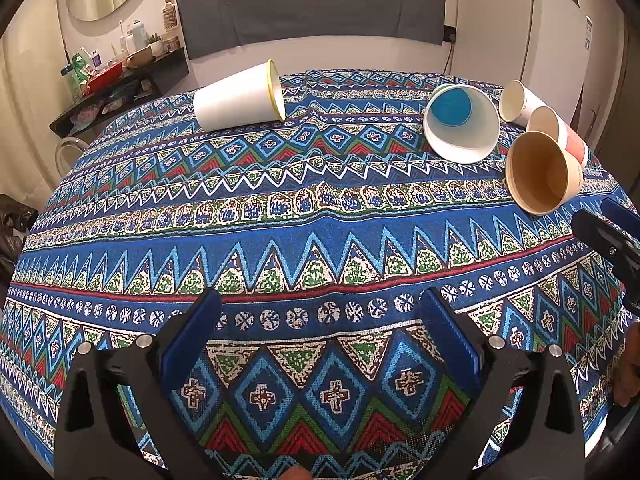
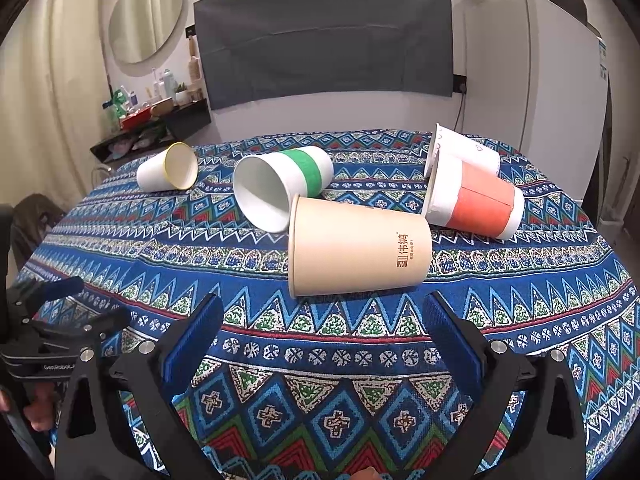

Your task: Flip cup upside down

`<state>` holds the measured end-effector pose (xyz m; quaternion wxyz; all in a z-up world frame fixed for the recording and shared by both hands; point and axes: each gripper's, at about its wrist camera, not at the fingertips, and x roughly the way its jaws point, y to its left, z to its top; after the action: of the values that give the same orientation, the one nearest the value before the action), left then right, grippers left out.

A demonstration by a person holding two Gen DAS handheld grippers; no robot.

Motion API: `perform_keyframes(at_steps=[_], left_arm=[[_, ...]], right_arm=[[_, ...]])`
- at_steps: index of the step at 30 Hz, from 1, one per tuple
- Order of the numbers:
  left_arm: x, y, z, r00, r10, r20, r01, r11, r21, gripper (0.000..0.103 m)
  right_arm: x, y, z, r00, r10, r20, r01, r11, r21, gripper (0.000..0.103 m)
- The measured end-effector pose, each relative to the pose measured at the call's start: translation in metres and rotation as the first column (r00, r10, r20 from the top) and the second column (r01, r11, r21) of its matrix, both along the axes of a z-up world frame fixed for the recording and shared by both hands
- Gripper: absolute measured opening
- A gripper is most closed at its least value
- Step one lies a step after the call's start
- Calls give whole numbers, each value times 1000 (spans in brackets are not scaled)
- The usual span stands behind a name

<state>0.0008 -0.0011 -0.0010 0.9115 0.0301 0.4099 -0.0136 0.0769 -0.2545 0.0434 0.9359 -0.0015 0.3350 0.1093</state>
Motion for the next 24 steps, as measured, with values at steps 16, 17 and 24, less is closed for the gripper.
perform_keyframes(at_steps=[16, 17, 24], left_arm=[[1, 3, -3, 1000, 23, -3, -23, 1000, 2, 97], [1, 4, -3, 1000, 25, -3, -25, 1000, 2, 97], [2, 6, -3, 997, 80, -6, -80, 996, 48, 97]], right_arm=[[2, 2, -2, 1000, 12, -9, -12, 1000, 5, 95], [2, 2, -2, 1000, 13, -10, -13, 1000, 4, 95], [3, 4, -2, 1000, 9, -16, -9, 1000, -1, 95]])
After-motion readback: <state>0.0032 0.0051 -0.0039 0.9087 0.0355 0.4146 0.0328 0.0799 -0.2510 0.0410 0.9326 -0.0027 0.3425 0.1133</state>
